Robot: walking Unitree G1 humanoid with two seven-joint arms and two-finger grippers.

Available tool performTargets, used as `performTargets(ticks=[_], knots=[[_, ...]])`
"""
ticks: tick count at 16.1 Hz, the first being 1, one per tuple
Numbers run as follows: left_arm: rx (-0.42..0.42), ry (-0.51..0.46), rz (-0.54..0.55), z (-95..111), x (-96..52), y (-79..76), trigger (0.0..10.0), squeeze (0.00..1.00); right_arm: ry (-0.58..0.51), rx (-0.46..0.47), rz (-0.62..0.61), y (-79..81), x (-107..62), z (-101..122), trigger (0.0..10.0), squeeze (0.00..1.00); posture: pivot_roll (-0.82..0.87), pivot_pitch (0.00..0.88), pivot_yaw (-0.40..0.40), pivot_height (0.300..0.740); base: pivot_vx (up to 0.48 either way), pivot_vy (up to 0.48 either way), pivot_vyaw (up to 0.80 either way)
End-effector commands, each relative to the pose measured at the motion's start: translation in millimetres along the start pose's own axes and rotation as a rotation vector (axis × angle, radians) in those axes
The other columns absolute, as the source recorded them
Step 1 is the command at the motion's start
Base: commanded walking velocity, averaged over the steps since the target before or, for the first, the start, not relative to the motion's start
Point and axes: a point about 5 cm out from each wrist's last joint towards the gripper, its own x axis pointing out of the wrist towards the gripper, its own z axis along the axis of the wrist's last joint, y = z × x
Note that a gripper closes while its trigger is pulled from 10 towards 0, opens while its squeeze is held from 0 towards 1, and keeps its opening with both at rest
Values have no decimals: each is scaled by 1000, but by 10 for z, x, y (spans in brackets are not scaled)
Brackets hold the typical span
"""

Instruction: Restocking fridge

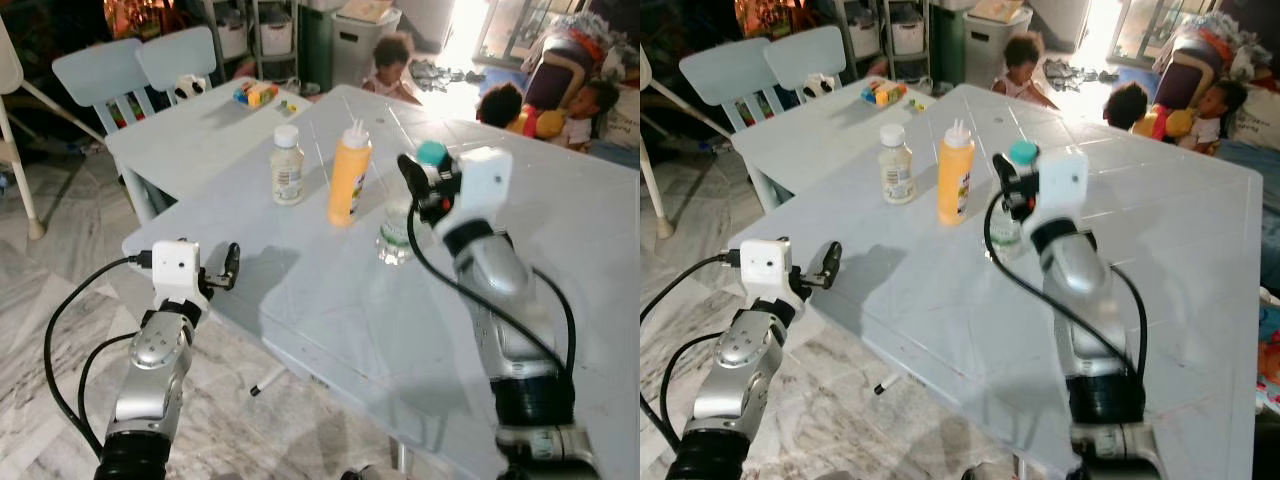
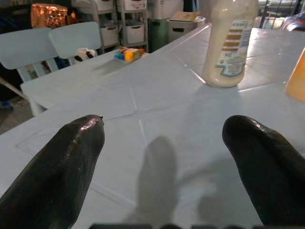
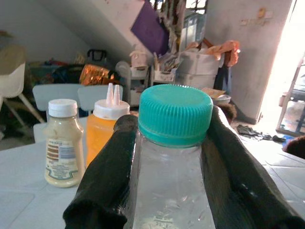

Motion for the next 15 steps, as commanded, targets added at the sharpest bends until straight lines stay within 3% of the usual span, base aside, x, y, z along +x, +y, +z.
performTargets(ticks=[1, 3, 7, 15], knots=[[18, 22, 7, -22, -4, 70, 10000, 0, 27, 15, -14, 13, -89, -57, 10000, 0, -16, 0, -20, 740, -251, 0, 0], [24, 21, 6, -7, 6, 94, 10000, 0, 30, -3, -10, 33, -137, -77, 10000, 0, -13, 0, -16, 740, -259, 0, 0], [35, 21, 8, 4, -3, 119, 10000, 0, 17, -50, 20, 55, -194, -85, 10000, 0, -11, 0, -17, 740, -263, 0, 725], [32, 18, 13, 1, 21, 116, 10000, 0, -14, 34, 64, 148, -187, -57, 10000, 0, -13, 0, -19, 740, -240, 0, 800]])
